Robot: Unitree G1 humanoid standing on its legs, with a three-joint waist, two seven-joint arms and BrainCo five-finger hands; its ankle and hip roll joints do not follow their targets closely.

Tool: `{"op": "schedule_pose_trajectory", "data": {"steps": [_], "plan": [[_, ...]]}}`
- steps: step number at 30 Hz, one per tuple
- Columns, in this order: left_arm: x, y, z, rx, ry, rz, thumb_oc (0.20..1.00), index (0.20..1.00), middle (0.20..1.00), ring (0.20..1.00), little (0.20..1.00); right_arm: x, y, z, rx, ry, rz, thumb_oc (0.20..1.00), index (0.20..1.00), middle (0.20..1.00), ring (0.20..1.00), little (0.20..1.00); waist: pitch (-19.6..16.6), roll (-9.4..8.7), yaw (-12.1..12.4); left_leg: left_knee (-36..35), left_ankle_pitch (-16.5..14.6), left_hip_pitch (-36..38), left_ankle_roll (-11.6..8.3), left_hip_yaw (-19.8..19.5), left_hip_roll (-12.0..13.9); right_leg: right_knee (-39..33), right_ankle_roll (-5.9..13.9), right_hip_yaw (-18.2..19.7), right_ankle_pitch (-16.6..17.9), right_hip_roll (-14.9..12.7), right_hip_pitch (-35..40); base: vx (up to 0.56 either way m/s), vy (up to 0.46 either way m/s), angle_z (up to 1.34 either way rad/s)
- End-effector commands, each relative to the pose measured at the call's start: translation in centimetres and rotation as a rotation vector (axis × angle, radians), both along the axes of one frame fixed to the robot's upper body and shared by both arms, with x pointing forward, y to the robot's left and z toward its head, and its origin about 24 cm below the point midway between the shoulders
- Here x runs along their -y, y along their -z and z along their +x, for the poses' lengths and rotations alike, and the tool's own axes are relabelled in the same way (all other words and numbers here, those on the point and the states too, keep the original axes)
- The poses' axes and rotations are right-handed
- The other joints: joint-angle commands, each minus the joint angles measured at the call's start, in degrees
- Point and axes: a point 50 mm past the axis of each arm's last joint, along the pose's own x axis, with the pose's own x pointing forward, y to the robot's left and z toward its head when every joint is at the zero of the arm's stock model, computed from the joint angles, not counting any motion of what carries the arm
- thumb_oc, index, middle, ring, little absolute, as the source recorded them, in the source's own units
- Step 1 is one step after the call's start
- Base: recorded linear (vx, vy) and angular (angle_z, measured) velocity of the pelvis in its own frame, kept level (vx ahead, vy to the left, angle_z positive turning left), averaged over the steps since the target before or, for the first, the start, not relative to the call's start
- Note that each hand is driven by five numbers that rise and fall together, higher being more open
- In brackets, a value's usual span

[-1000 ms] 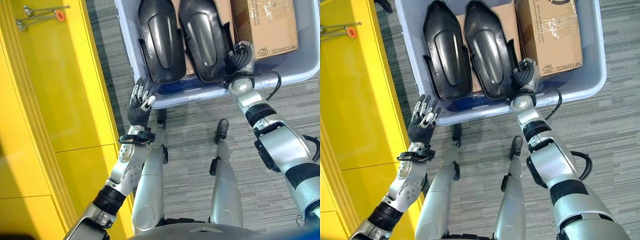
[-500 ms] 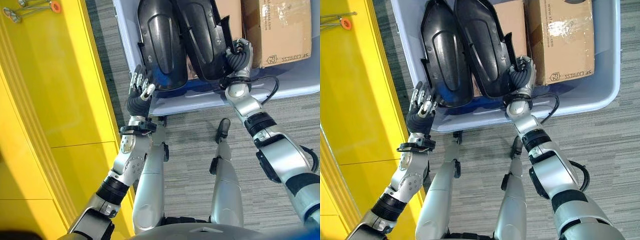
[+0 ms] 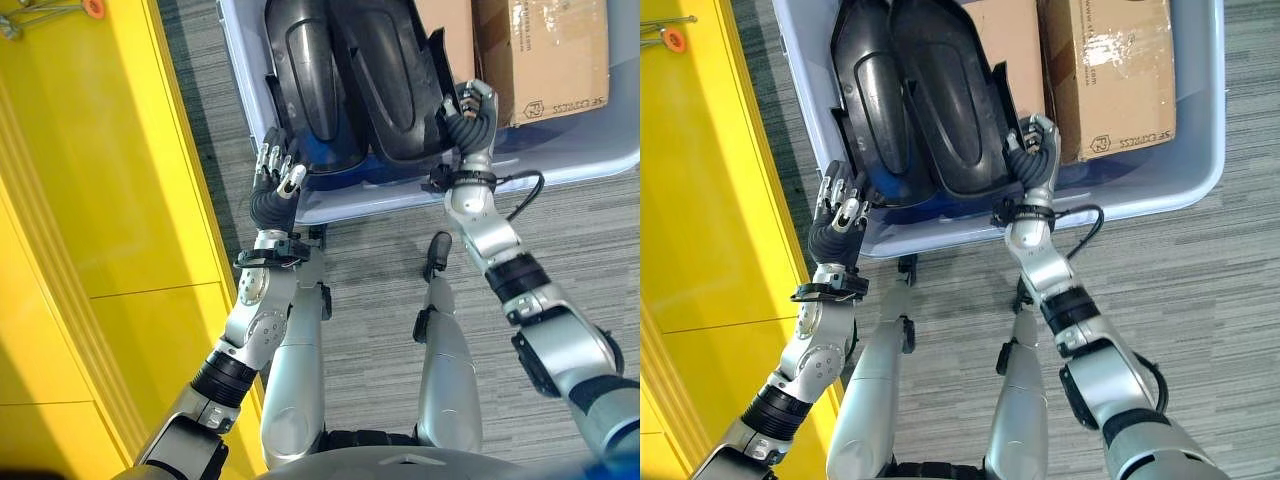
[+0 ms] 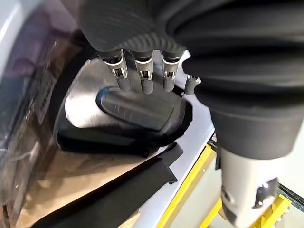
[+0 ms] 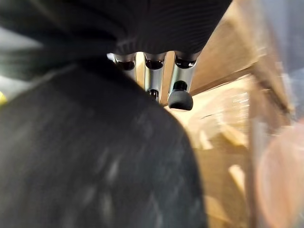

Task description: Move parts from the plastic box to the shelf.

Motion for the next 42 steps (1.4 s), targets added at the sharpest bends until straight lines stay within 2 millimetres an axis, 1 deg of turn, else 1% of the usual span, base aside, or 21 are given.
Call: {"op": "schedule_pose_trajectory", "data": {"steps": [1, 2, 7, 13, 14, 16, 19, 23, 26, 27, 28, 29, 30, 31, 32, 33, 34, 36, 38, 39, 42], "plan": [[-0.8, -1.2, -1.3, 0.083, -0.018, 0.01, 1.0, 1.0, 1.0, 1.0, 1.0, 0.2, -3.5, -1.5, 0.215, -0.084, 0.112, 0.2, 0.2, 0.2, 0.2, 0.2, 0.0, -0.01, -0.3, 2.7, -6.9, 5.5, -2.11, 2.1, 2.8, 7.4, 0.24, 2.6, -2.9, -3.8, 1.4, -0.02, -0.031, 0.03], [-1.1, -0.9, -1.3, 0.066, -0.023, 0.016, 1.0, 1.0, 1.0, 1.0, 1.0, 0.0, -2.8, -2.5, 0.224, -0.134, 0.157, 0.2, 0.2, 0.2, 0.2, 0.2, 0.0, -0.41, -0.7, 2.7, -7.2, 7.4, -2.25, 2.0, 3.0, 7.5, 0.25, 2.6, -3.3, -3.8, 3.1, -0.02, -0.017, 0.05], [-1.8, 0.2, -1.5, 0.026, -0.033, 0.04, 1.0, 1.0, 1.0, 1.0, 1.0, 0.2, -0.9, -4.5, 0.217, -0.21, 0.231, 0.2, 0.2, 0.2, 0.2, 0.2, -0.7, -1.08, -1.4, 2.2, -6.9, 11.1, -2.46, 1.7, 3.7, 7.3, 0.13, 2.4, -3.4, -3.5, 6.5, 0.0, -0.039, -0.04], [-3.8, 2.1, -2.0, -0.041, -0.07, 0.069, 1.0, 1.0, 1.0, 1.0, 1.0, 0.9, 2.4, -7.2, 0.137, -0.324, 0.28, 0.2, 0.2, 0.2, 0.2, 0.2, -5.0, -2.18, -2.2, 0.8, -6.6, 17.4, -3.09, 1.5, 5.6, 7.0, -0.15, 1.9, -4.8, -2.8, 12.0, 0.05, -0.063, -0.03], [-4.4, 3.0, -2.4, -0.072, -0.078, 0.074, 1.0, 1.0, 1.0, 1.0, 1.0, 1.2, 3.9, -8.0, 0.084, -0.367, 0.335, 0.2, 0.2, 0.2, 0.2, 0.2, -6.4, -2.35, -2.4, 0.4, -6.6, 19.7, -3.27, 1.2, 6.4, 7.9, -0.33, 1.7, -6.1, -2.3, 13.7, 0.07, -0.097, -0.01], [-4.8, 3.3, -2.5, -0.088, -0.086, 0.074, 1.0, 1.0, 1.0, 1.0, 1.0, 1.3, 4.4, -8.3, 0.068, -0.394, 0.374, 0.2, 0.2, 0.2, 0.2, 0.2, -7.1, -2.34, -2.4, 0.2, -6.5, 20.9, -3.34, 1.1, 6.9, 9.1, -0.48, 1.7, -7.3, -1.9, 14.4, 0.05, -0.09, 0.0], [-6.3, 4.4, -3.1, -0.127, -0.114, 0.094, 1.0, 1.0, 1.0, 1.0, 1.0, 1.9, 6.5, -9.7, -0.004, -0.439, 0.438, 0.2, 0.2, 0.2, 0.2, 0.2, -9.2, -1.98, -2.7, 0.1, -6.4, 24.8, -3.65, 0.3, 8.7, 15.3, -1.48, 2.0, -12.1, 0.2, 16.5, 0.03, -0.115, 0.03], [-7.6, 5.5, -3.9, -0.172, -0.139, 0.105, 1.0, 1.0, 1.0, 1.0, 1.0, 2.0, 7.8, -10.6, -0.065, -0.508, 0.475, 0.2, 0.2, 0.2, 0.2, 0.2, -11.8, -1.66, -2.5, -0.2, -5.6, 28.6, -4.35, -1.4, 11.1, 21.9, -3.17, 1.7, -17.2, 2.8, 19.0, 0.01, -0.148, 0.11], [-7.9, 6.0, -4.5, -0.195, -0.137, 0.111, 1.0, 1.0, 1.0, 1.0, 1.0, 2.2, 8.1, -10.9, -0.083, -0.53, 0.476, 0.2, 0.2, 0.2, 0.2, 0.2, -13.2, -1.42, -2.1, -1.0, -4.0, 29.9, -4.96, -3.1, 12.8, 24.7, -4.65, 0.5, -20.3, 4.9, 20.8, -0.01, -0.218, 0.19], [-8.2, 7.0, -5.0, -0.234, -0.142, 0.11, 1.0, 1.0, 1.0, 1.0, 1.0, 2.3, 8.0, -10.9, -0.092, -0.549, 0.461, 0.2, 0.2, 0.2, 0.2, 0.2, -14.0, -1.36, -1.3, -2.5, -1.8, 31.4, -5.38, -4.3, 14.5, 27.1, -6.21, -0.7, -22.8, 6.8, 21.8, -0.04, -0.164, 0.33], [-8.1, 6.9, -5.0, -0.234, -0.142, 0.11, 1.0, 1.0, 1.0, 1.0, 1.0, 2.3, 8.0, -10.9, -0.092, -0.549, 0.461, 0.2, 0.2, 0.2, 0.2, 0.2, -14.1, -1.19, -1.4, -2.5, -1.7, 31.3, -5.41, -4.4, 14.7, 26.9, -6.25, -0.8, -22.6, 7.0, 21.8, -0.07, -0.25, 0.38], [-8.2, 7.4, -5.4, -0.251, -0.15, 0.095, 1.0, 1.0, 1.0, 1.0, 1.0, 2.2, 7.8, -10.7, -0.093, -0.564, 0.441, 0.2, 0.2, 0.2, 0.2, 0.2, -14.6, -1.02, -0.8, -3.6, 0.0, 31.5, -5.77, -4.9, 15.5, 27.2, -6.93, -1.6, -23.2, 7.9, 22.1, -0.13, -0.274, 0.5], [-8.3, 9.0, -6.3, -0.318, -0.154, 0.052, 1.0, 1.0, 1.0, 1.0, 1.0, 2.5, 7.6, -10.6, -0.103, -0.578, 0.417, 0.2, 0.2, 0.2, 0.2, 0.2, -15.7, -0.9, 0.6, -5.4, 4.3, 30.9, -5.84, -5.8, 15.7, 27.1, -8.25, -4.3, -24.2, 9.3, 23.3, -0.13, -0.272, 0.44], [-8.2, 9.0, -6.3, -0.318, -0.153, 0.052, 1.0, 1.0, 1.0, 1.0, 1.0, 2.5, 7.6, -10.6, -0.103, -0.578, 0.416, 0.2, 0.2, 0.2, 0.2, 0.2, -15.8, -0.71, 0.5, -5.5, 4.4, 30.7, -5.86, -5.9, 15.8, 26.8, -8.28, -4.4, -24.0, 9.5, 23.3, -0.12, -0.224, 0.73], [-8.0, 9.3, -6.4, -0.329, -0.144, 0.035, 1.0, 1.0, 1.0, 1.0, 1.0, 2.7, 7.6, -10.6, -0.107, -0.578, 0.401, 0.2, 0.2, 0.2, 0.2, 0.2, -15.8, -0.66, 1.0, -5.2, 6.3, 30.0, -5.45, -5.3, 15.5, 26.3, -8.49, -5.8, -23.7, 9.2, 24.1, -0.06, -0.062, 0.89], [-7.9, 9.4, -6.5, -0.334, -0.137, 0.032, 1.0, 1.0, 1.0, 1.0, 1.0, 2.9, 7.6, -10.6, -0.109, -0.569, 0.401, 0.2, 0.2, 0.2, 0.2, 0.2, -15.8, -0.87, 1.2, -4.6, 6.2, 29.7, -4.61, -4.3, 15.0, 25.8, -8.56, -6.5, -23.4, 8.9, 24.6, -0.14, -0.128, 1.04], [-7.8, 9.5, -6.5, -0.339, -0.139, 0.026, 1.0, 1.0, 1.0, 1.0, 1.0, 3.4, 7.7, -10.6, -0.116, -0.552, 0.389, 0.2, 0.2, 0.2, 0.2, 0.2, -15.6, -1.63, 1.1, -1.4, 3.5, 29.9, -2.9, -1.1, 14.1, 24.9, -9.12, -7.8, -22.5, 7.9, 25.3, -0.16, -0.123, 0.87], [-7.8, 9.6, -6.7, -0.339, -0.133, 0.032, 1.0, 1.0, 1.0, 1.0, 1.0, 3.8, 8.2, -10.8, -0.141, -0.528, 0.372, 0.2, 0.2, 0.2, 0.2, 0.2, -16.0, -2.56, 1.1, 6.6, -2.8, 30.4, -1.36, -0.7, 11.6, 22.3, -9.21, -9.6, -20.4, 6.5, 25.8, -0.19, -0.128, 0.73], [-7.8, 9.4, -6.7, -0.329, -0.138, 0.027, 1.0, 1.0, 1.0, 1.0, 1.0, 4.3, 8.7, -11.2, -0.159, -0.506, 0.369, 0.2, 0.2, 0.2, 0.2, 0.2, -16.7, -3.1, 0.8, 12.6, -7.1, 31.3, -0.65, 0.6, 9.7, 19.4, -9.46, -11.7, -18.7, 5.2, 26.9, -0.12, -0.055, 0.7], [-7.8, 9.4, -6.7, -0.329, -0.137, 0.027, 1.0, 1.0, 1.0, 1.0, 1.0, 4.3, 8.7, -11.2, -0.159, -0.506, 0.368, 0.2, 0.2, 0.2, 0.2, 0.2, -16.9, -3.02, 0.7, 12.7, -7.0, 31.1, -0.62, 0.4, 9.7, 19.1, -9.46, -11.9, -18.5, 5.2, 26.8, -0.08, -0.002, 0.64], [-7.4, 9.0, -6.4, -0.312, -0.117, 0.031, 1.0, 1.0, 1.0, 1.0, 1.0, 5.3, 10.2, -12.3, -0.21, -0.459, 0.423, 0.2, 0.2, 0.2, 0.2, 0.2, -18.3, -3.07, -0.8, 18.2, -11.2, 34.9, -0.47, 2.4, 10.2, 19.1, -9.67, -15.8, -17.3, 2.4, 27.2, -0.07, 0.157, 0.97]]}}
